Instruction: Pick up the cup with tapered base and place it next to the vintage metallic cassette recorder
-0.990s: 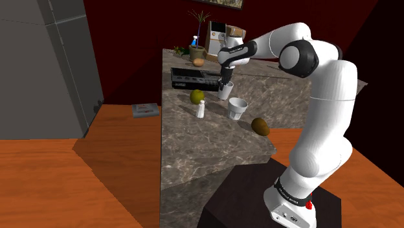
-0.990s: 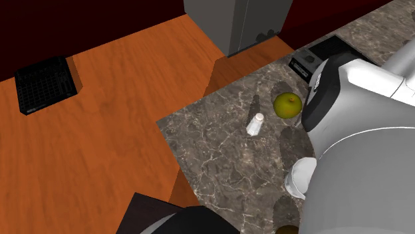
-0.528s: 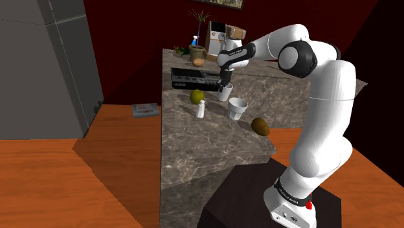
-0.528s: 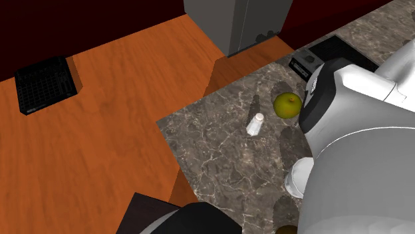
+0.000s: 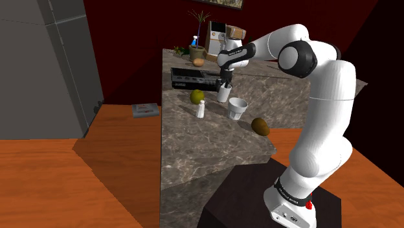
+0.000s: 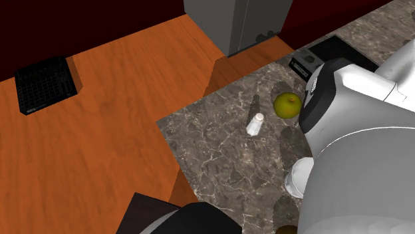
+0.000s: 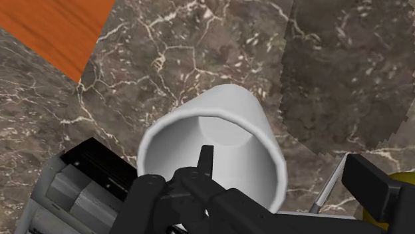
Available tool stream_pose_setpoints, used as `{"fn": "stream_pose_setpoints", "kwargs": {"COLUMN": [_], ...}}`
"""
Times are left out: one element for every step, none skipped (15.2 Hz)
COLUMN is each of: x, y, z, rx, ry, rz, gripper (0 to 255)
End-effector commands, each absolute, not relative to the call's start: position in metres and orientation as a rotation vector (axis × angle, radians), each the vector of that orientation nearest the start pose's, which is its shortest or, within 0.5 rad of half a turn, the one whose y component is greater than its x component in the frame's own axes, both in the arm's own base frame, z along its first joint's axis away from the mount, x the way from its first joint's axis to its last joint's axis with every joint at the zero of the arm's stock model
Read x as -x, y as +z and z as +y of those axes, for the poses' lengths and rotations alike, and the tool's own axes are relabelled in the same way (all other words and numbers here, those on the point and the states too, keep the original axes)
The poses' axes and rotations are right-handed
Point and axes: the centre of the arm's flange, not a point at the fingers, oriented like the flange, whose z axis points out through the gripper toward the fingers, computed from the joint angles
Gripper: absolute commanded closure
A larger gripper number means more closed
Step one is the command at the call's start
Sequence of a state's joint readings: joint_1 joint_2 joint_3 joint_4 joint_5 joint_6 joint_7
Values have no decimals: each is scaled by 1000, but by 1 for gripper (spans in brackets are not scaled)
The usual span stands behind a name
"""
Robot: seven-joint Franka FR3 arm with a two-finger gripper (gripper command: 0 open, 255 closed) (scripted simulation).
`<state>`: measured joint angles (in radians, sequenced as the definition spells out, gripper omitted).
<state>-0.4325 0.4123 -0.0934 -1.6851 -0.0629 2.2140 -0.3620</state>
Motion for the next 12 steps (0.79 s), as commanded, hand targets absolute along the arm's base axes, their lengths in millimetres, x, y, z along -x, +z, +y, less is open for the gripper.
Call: {"fn": "stream_pose_setpoints", "kwargs": {"x": [-586, -585, -584, -583, -583, -583, -583, -583, -583, -583, -583, -583], "y": [386, 399, 412, 422, 422, 422, 422, 422, 422, 422, 422, 422], "z": [-333, -331, -330, -328, -328, -328, -328, -328, -328, -328, -328, -328], "rx": [3265, 3265, 3265, 3265, 3265, 3265, 3265, 3265, 3265, 3265, 3265, 3265], "ry": [-111, -111, -111, -111, -111, -111, -111, -111, -111, -111, -111, -111], "rz": [195, 195, 195, 195, 195, 195, 195, 195, 195, 195, 195, 195], "gripper": [0, 0, 0, 0, 0, 0, 0, 0, 0, 0, 0, 0]}}
